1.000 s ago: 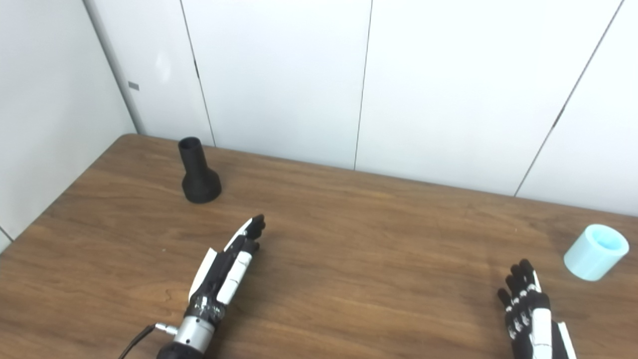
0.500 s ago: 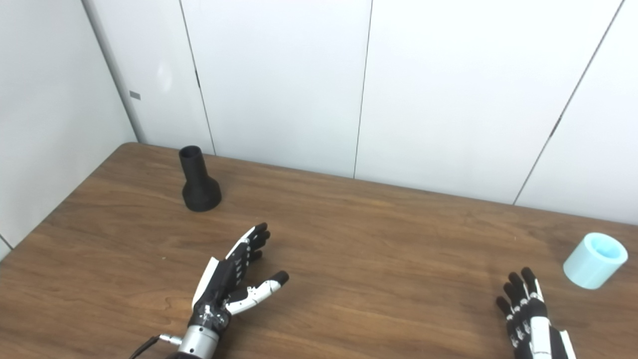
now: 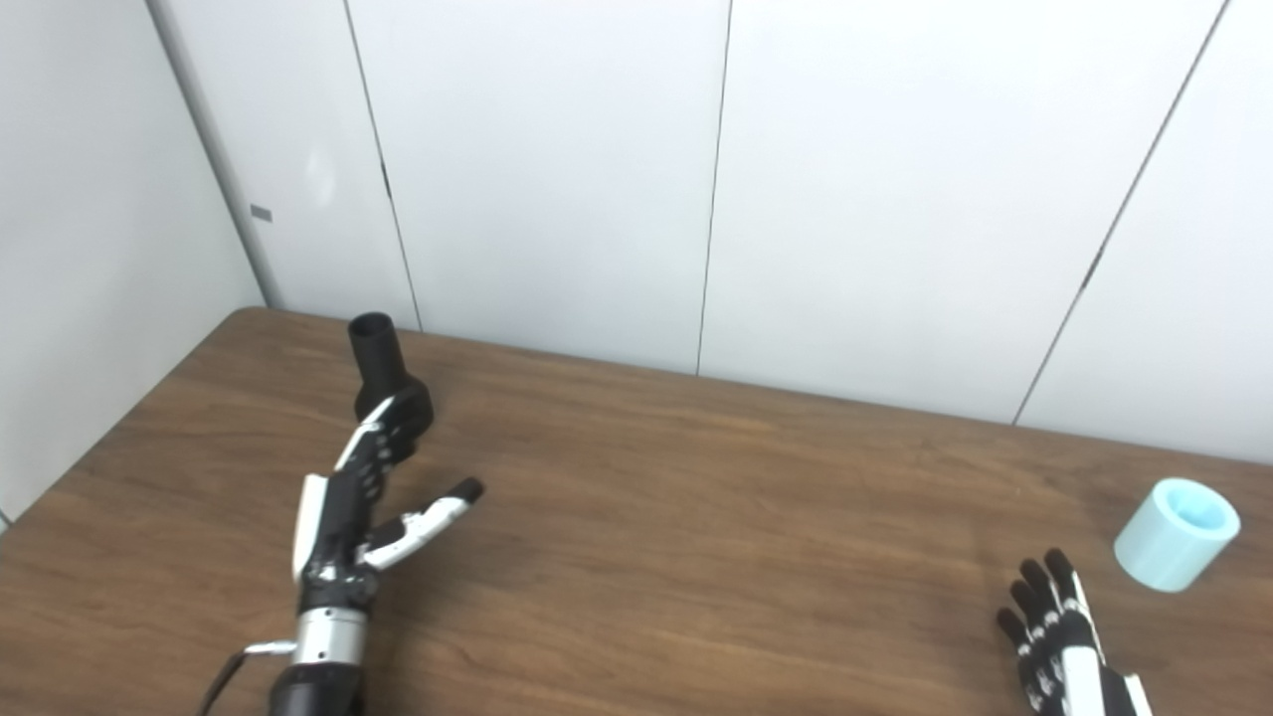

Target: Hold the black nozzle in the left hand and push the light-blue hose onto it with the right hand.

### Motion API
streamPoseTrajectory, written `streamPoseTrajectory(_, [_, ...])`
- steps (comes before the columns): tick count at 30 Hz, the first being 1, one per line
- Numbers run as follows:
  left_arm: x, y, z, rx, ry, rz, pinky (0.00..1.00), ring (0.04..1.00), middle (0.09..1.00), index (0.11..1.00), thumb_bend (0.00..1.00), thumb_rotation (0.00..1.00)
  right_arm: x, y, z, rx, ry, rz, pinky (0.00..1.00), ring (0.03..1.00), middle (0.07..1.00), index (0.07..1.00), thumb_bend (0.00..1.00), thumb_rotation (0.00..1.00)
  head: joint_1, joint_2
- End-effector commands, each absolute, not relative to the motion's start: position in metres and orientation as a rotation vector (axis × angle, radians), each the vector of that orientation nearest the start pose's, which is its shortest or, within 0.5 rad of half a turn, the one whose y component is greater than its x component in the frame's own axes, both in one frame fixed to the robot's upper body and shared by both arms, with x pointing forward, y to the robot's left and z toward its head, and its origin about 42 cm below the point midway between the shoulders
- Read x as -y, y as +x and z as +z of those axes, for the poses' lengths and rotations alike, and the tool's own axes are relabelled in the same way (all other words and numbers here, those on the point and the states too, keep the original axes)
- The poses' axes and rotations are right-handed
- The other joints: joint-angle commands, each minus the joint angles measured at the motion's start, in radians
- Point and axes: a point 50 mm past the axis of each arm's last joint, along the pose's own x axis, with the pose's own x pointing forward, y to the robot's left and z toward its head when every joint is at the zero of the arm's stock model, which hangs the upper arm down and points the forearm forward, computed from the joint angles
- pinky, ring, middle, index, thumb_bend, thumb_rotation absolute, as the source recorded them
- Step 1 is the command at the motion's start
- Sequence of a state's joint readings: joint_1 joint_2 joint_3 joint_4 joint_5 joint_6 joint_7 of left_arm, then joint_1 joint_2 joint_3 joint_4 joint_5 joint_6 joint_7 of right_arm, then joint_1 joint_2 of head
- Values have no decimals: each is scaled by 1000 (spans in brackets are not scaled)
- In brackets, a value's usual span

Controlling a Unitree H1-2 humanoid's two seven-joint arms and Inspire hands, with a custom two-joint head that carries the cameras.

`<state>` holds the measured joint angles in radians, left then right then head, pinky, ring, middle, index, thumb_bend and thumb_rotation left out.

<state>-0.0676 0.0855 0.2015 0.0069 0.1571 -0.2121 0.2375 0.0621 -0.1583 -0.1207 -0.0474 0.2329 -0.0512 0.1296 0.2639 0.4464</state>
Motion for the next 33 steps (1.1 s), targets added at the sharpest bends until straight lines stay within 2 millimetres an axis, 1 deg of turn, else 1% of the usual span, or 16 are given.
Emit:
streamPoseTrajectory(1, [-306, 304, 146, 337, 246, 421, 807, 822, 844, 868, 840, 213, 301, 238, 71, -71, 68, -25, 956, 975, 982, 998, 688, 922, 0, 0])
streamPoseTrajectory(4, [-326, 311, 161, 358, 249, 486, 783, 806, 834, 862, 836, 184, 300, 238, 71, -65, 72, -29, 948, 971, 977, 996, 658, 925, -6, 2])
streamPoseTrajectory(6, [-344, 315, 168, 374, 277, 534, 786, 802, 832, 866, 847, 211, 300, 239, 70, -65, 65, -30, 945, 966, 973, 993, 674, 917, -9, 1])
streamPoseTrajectory(9, [-365, 319, 178, 370, 301, 592, 787, 811, 835, 868, 853, 231, 299, 241, 69, -63, 55, -32, 939, 958, 969, 988, 684, 925, -13, -3])
streamPoseTrajectory(12, [-376, 321, 183, 345, 319, 608, 807, 849, 869, 880, 852, 256, 298, 242, 70, -59, 59, -30, 933, 957, 966, 986, 677, 936, -12, -3])
streamPoseTrajectory(14, [-382, 322, 186, 334, 326, 607, 828, 889, 918, 906, 865, 262, 299, 242, 70, -59, 53, -26, 924, 955, 962, 985, 685, 939, -10, -2])
streamPoseTrajectory(15, [-385, 324, 186, 327, 330, 606, 834, 900, 938, 921, 877, 270, 299, 243, 71, -59, 50, -25, 918, 952, 957, 983, 690, 946, -10, -1])
streamPoseTrajectory(17, [-389, 331, 188, 296, 352, 583, 857, 914, 944, 943, 899, 277, 299, 243, 71, -58, 48, -21, 924, 954, 957, 985, 689, 953, -8, 2])
streamPoseTrajectory(19, [-392, 341, 189, 260, 378, 542, 922, 937, 955, 969, 872, 243, 299, 244, 70, -56, 48, -18, 919, 949, 955, 984, 692, 953, -9, 4])
streamPoseTrajectory(21, [-394, 352, 191, 216, 434, 492, 980, 951, 962, 984, 887, 284, 299, 244, 70, -57, 49, -16, 923, 954, 955, 985, 688, 955, -10, 4])
streamPoseTrajectory(23, [-395, 363, 193, 174, 487, 457, 973, 956, 971, 995, 937, 336, 298, 245, 70, -59, 55, -13, 931, 959, 951, 981, 678, 955, -11, 4])
streamPoseTrajectory(25, [-395, 372, 196, 138, 526, 442, 961, 974, 975, 976, 982, 371, 298, 245, 70, -57, 56, -10, 954, 969, 958, 985, 670, 962, -12, 5])
streamPoseTrajectory(28, [-396, 384, 202, 95, 563, 417, 983, 996, 992, 981, 1000, 401, 297, 245, 70, -60, 55, -13, 963, 971, 958, 983, 677, 968, -13, 7])
streamPoseTrajectory(30, [-396, 391, 205, 69, 589, 407, 995, 999, 998, 978, 1000, 398, 297, 246, 69, -58, 55, -14, 963, 967, 950, 978, 678, 966, -14, 7])
streamPoseTrajectory(33, [-395, 400, 209, 12, 663, 410, 983, 1000, 993, 968, 1000, 427, 296, 246, 68, -60, 51, -17, 954, 967, 946, 975, 670, 968, -16, 8])
